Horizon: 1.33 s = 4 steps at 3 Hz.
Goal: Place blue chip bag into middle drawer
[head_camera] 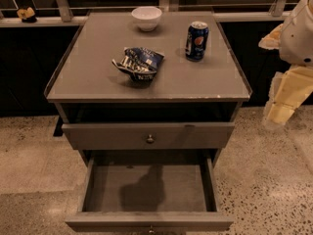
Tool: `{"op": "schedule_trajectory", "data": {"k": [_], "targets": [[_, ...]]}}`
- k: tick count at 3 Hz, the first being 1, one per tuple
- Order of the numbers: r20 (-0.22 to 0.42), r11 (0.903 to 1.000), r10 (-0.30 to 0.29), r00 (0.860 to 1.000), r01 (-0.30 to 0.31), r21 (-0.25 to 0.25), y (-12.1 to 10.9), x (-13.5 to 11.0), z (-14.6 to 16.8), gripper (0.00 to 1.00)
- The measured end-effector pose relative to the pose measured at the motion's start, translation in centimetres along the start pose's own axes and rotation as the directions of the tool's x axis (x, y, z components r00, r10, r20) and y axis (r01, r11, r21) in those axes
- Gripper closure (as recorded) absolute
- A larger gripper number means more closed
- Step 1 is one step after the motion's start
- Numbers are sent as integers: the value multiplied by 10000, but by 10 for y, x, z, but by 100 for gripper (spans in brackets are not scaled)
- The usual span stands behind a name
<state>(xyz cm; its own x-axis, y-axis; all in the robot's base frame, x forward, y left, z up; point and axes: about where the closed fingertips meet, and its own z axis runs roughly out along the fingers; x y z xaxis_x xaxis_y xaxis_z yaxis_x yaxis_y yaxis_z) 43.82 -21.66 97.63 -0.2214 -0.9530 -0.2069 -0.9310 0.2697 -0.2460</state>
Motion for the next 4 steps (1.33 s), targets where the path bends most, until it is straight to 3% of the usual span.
{"op": "schedule_trajectory", "data": {"k": [1,2,3,4], "targets": [[4,10000,1,10000,-1,9,0,0,0,0],[43,9992,-402,9992,402,-35,-5,-7,4,0],[229,9880,-1516,9882,1522,-245,-11,-33,20,0],[366,9646,-2606,9647,2618,-329,-21,-64,35,0]]}}
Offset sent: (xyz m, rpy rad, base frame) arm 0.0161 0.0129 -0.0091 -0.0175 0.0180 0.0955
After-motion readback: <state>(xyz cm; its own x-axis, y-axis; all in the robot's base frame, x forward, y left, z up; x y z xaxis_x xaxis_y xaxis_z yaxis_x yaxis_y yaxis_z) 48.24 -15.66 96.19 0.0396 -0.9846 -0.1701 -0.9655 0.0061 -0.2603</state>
